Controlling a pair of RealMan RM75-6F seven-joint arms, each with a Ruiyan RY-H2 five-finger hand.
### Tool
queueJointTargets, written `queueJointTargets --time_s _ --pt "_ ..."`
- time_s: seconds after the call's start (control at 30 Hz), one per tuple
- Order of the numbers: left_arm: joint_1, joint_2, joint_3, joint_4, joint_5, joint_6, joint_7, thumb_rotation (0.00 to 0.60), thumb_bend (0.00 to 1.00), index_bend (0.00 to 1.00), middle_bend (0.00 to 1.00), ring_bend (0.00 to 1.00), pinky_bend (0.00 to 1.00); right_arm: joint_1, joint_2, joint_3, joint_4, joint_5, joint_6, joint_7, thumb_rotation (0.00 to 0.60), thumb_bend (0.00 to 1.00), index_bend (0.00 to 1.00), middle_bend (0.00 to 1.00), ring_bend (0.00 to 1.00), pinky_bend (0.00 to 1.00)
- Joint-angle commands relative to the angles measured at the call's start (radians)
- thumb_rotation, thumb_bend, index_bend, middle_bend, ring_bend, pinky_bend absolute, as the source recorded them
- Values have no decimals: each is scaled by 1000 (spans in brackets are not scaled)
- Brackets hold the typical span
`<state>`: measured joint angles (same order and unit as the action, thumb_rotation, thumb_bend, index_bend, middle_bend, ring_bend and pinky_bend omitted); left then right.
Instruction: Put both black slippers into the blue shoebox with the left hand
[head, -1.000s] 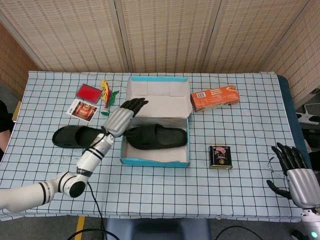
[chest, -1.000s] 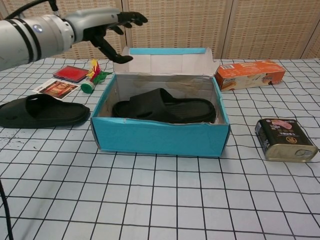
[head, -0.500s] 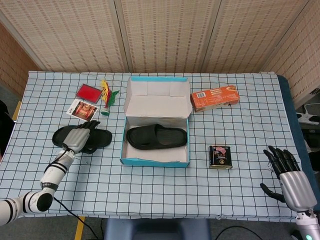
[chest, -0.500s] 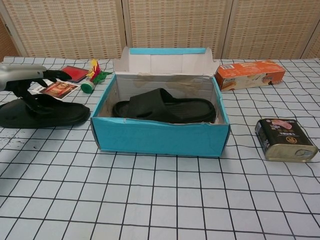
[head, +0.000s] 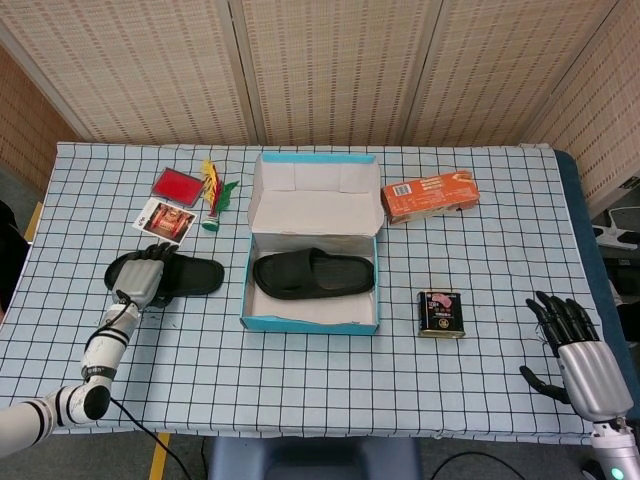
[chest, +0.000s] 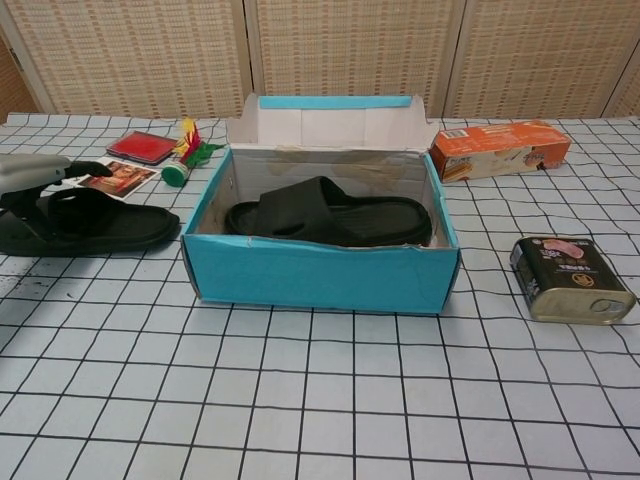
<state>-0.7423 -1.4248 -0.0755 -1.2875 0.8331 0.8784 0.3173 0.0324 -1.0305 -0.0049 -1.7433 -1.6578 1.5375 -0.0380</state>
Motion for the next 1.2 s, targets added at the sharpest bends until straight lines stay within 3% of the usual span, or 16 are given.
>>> queueJointTargets --time_s 0.03,0.23,0.53,0.7,0.8,0.9,1.03,1.2 --pt "11 -6 3 20 -17 -4 20 600 310 0 0 0 121 2 1 1 -1 0 -3 0 599 118 0 0 0 0" --pt "18 -18 -3 64 -44 -52 13 600 310 0 0 0 120 1 0 -1 -1 -1 -1 -2 600 118 0 0 0 0" --pt "28 -63 -17 153 8 -60 -17 600 371 35 8 36 171 3 -6 2 -1 5 -7 -16 600 119 0 0 0 0" --pt "33 -91 -17 202 13 -80 -18 600 395 226 152 168 212 2 -3 2 -6 8 -6 -16 600 119 0 0 0 0" --pt "39 -109 -27 231 30 -66 -30 600 434 363 303 283 282 1 -3 2 -5 8 -4 -15 599 119 0 0 0 0" --pt "46 -122 -34 247 48 -35 -27 600 537 501 466 419 393 2 -3 1 -5 7 -6 -16 599 119 0 0 0 0" --pt "50 -126 -41 251 53 -17 -25 600 589 589 548 494 473 2 -3 1 -6 6 -6 -16 600 119 0 0 0 0" --pt "79 -103 -70 220 102 95 -36 600 632 669 631 570 549 1 -2 -1 -7 0 -3 -14 600 119 0 0 0 0"
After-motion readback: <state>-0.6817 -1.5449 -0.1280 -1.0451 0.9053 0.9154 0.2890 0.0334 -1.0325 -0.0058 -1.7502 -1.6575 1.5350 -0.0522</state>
